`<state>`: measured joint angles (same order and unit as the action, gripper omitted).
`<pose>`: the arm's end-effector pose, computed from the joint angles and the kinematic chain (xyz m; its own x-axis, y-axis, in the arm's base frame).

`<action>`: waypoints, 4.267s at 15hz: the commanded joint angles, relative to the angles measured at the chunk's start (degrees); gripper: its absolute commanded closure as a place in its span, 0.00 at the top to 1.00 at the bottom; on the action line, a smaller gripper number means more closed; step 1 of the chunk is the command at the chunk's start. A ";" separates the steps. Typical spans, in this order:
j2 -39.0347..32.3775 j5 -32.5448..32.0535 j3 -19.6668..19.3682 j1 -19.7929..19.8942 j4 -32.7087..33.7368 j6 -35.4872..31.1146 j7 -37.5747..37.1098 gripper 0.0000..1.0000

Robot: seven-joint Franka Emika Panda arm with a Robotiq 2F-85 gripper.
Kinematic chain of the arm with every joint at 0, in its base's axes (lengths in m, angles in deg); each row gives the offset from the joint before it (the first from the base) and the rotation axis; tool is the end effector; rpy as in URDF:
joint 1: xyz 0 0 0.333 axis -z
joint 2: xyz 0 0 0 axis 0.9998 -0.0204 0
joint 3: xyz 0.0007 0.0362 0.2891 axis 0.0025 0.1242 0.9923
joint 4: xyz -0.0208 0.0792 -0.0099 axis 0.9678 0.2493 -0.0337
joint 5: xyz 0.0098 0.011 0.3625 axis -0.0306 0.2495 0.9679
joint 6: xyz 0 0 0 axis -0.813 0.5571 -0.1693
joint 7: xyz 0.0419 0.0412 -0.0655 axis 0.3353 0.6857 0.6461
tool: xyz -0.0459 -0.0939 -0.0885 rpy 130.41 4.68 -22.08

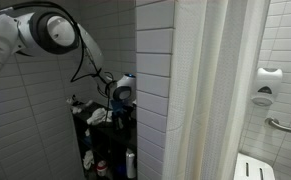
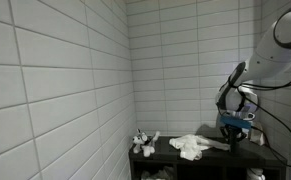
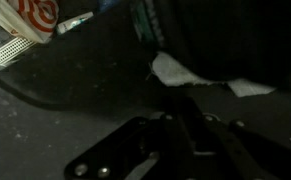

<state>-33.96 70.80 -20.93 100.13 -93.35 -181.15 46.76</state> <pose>0.6035 -0.1718 0.1370 0.5628 -0.8241 -0.0633 -0.8218 -0.5497 -0.1499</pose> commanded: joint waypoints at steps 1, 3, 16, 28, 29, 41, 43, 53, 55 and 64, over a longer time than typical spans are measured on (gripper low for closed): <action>-0.07 1.32 0.12 0.49 0.69 0.22 1.25 0.50; 0.80 0.94 0.10 -0.05 -0.58 -1.01 1.62 0.64; 7.89 -1.13 0.65 -6.27 -12.43 -15.44 5.08 1.00; 15.68 -0.30 0.95 -7.45 -20.09 -21.73 5.26 1.00; 17.11 -0.62 0.74 -7.85 -20.76 -22.71 5.09 1.00; 25.85 -16.66 -14.29 -24.37 -32.62 -33.55 -9.93 1.00; 25.45 -19.80 -18.63 -28.92 -35.08 -36.34 -11.69 1.00; 21.34 -22.79 -34.87 -48.10 -38.22 -38.75 -13.19 1.00; 21.17 -22.52 -35.96 -49.66 -38.34 -38.06 -12.76 1.00; 28.01 -20.56 -27.64 -47.37 -41.86 -24.58 -6.87 1.00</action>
<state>-10.62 49.21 -51.84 50.99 -132.97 -210.67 36.90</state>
